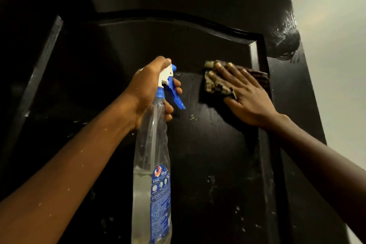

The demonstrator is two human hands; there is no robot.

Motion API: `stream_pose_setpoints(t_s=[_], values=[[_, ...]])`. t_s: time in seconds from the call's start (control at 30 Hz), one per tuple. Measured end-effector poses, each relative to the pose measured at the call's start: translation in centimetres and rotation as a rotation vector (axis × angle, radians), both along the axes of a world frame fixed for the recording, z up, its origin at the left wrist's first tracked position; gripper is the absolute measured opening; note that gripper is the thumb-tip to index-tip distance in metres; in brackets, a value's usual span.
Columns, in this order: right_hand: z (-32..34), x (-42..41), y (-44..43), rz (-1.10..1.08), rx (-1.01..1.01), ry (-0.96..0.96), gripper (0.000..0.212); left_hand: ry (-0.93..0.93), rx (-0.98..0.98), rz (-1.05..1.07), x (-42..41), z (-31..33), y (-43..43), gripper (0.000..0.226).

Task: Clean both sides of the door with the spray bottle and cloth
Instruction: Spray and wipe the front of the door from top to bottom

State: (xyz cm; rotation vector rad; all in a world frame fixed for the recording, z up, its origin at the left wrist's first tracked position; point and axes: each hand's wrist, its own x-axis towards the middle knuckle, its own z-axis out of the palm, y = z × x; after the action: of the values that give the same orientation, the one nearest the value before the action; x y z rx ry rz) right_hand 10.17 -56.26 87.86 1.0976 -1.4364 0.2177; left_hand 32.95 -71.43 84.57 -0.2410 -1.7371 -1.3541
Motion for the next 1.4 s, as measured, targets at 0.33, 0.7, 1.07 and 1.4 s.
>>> stream_pose_setpoints(t_s=[0.33, 0.7, 1.07, 1.4], values=[[4.0, -0.5, -0.6, 0.032, -0.315, -0.282, 0.065, -0.009, -0.003, 0.067, -2.3, -1.0, 2.4, 0.05], [-2.5, -1.6, 0.6, -0.006, -0.347, -0.288, 0.069, -0.078, -0.031, 0.135, -1.6, -2.6, 2.3, 0.054], [-1.7, 4.0, -5.9, -0.038, -0.083, -0.065, 0.071, 0.004, 0.032, 0.219, -0.1, -3.7, -0.7, 0.054], [-4.6, 0.7, -1.6, -0.059, -0.226, -0.195, 0.07, 0.021, 0.022, 0.197, 1.9, -4.4, -1.0, 0.052]])
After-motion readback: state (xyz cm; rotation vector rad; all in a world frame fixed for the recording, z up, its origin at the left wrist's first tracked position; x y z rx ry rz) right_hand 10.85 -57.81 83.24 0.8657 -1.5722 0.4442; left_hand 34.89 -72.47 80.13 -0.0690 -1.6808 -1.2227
